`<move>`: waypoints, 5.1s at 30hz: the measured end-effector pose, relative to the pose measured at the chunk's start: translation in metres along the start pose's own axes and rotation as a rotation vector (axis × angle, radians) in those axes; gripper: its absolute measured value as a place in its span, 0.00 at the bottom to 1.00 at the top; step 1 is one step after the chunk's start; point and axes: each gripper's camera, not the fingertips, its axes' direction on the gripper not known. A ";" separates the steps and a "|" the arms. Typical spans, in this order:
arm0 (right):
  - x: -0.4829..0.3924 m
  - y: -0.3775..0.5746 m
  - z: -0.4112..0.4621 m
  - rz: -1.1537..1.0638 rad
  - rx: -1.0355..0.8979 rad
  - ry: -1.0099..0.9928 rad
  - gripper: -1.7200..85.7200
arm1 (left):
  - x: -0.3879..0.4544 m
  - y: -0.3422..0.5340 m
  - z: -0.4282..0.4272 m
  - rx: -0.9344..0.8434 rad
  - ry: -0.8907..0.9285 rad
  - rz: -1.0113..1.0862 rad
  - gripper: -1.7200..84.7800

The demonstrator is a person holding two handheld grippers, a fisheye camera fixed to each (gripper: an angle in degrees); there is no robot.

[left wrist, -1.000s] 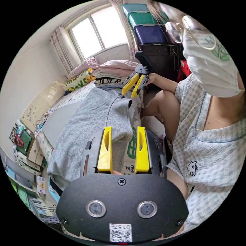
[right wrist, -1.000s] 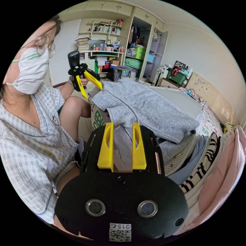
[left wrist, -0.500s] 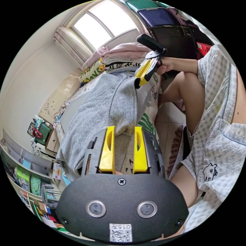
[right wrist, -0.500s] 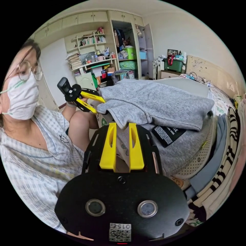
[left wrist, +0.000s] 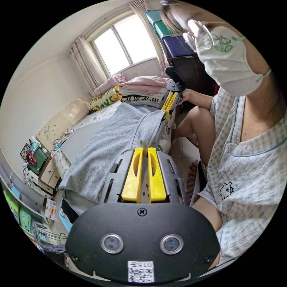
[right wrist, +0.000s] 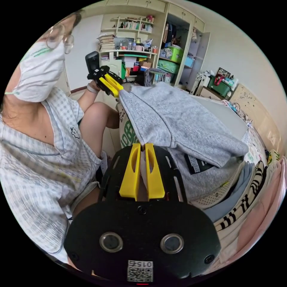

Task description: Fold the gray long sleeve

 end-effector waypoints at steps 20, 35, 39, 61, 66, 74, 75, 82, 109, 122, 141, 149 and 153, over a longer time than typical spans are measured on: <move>-0.073 -0.136 0.070 -0.252 0.362 -0.041 0.11 | 0.012 0.367 -0.019 0.338 -0.336 -0.947 0.16; -0.094 -0.227 0.188 -0.219 0.057 0.058 0.08 | -0.040 0.568 0.199 0.069 -0.053 -1.287 0.15; -0.088 -0.220 0.176 -0.183 0.158 -0.028 0.03 | -0.012 0.605 0.211 0.126 0.007 -1.291 0.10; -0.153 -0.233 0.203 -0.251 0.068 0.238 0.09 | 0.115 0.546 0.237 -0.032 -0.195 -1.021 0.03; -0.140 -0.229 0.190 -0.190 0.125 0.143 0.03 | 0.129 0.526 0.235 -0.032 -0.234 -0.966 0.03; -0.113 -0.218 0.193 -0.158 0.098 -0.013 0.02 | 0.130 0.467 0.244 -0.170 -0.331 -0.874 0.03; -0.113 -0.216 0.192 -0.162 0.101 0.001 0.02 | 0.128 0.462 0.256 -0.209 -0.325 -0.861 0.03; -0.101 -0.203 0.181 -0.146 0.122 0.003 0.04 | 0.107 0.435 0.254 -0.241 -0.342 -0.847 0.04; 0.047 0.075 -0.066 0.758 0.402 0.529 0.10 | 0.058 0.077 0.193 0.182 -0.153 -0.320 0.06; 0.119 0.147 -0.044 0.927 0.636 0.404 0.14 | -0.105 -0.186 0.476 -0.056 0.052 -0.368 0.08; 0.141 0.160 -0.069 0.905 0.630 0.486 0.14 | -0.292 -0.208 0.628 -0.285 0.151 -0.399 0.10; 0.160 0.171 -0.071 0.942 0.631 0.433 0.11 | -0.326 -0.216 0.632 -0.316 0.108 -0.353 0.09; 0.165 0.173 -0.074 0.955 0.621 0.474 0.11 | -0.351 -0.214 0.631 -0.316 0.115 -0.365 0.09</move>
